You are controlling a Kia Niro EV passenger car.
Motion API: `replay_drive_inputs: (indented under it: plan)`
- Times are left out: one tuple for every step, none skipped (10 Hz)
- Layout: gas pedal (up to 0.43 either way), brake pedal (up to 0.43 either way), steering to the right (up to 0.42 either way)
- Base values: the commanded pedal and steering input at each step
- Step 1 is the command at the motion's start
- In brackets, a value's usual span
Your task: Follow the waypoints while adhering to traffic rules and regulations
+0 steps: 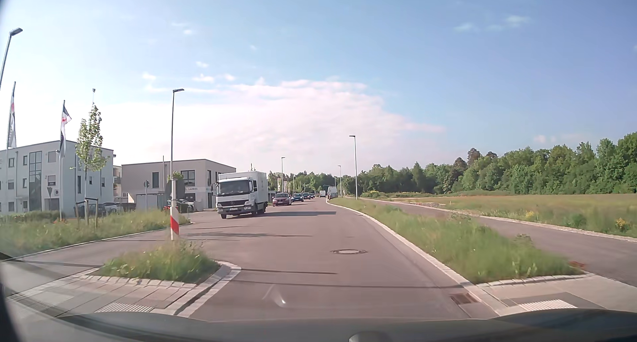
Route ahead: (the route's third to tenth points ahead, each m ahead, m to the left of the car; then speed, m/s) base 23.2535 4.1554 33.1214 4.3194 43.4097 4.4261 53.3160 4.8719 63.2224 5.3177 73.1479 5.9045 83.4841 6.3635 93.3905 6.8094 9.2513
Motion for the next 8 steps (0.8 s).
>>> replay_drive_inputs:
  plan:
    - [0.118,0.000,-0.017]
    - [0.118,0.000,-0.018]
    - [0.130,0.000,-0.019]
    - [0.169,0.000,-0.019]
    - [0.177,0.000,-0.019]
    - [0.177,0.000,-0.019]
    - [0.177,0.000,-0.019]
    - [0.197,0.000,-0.018]
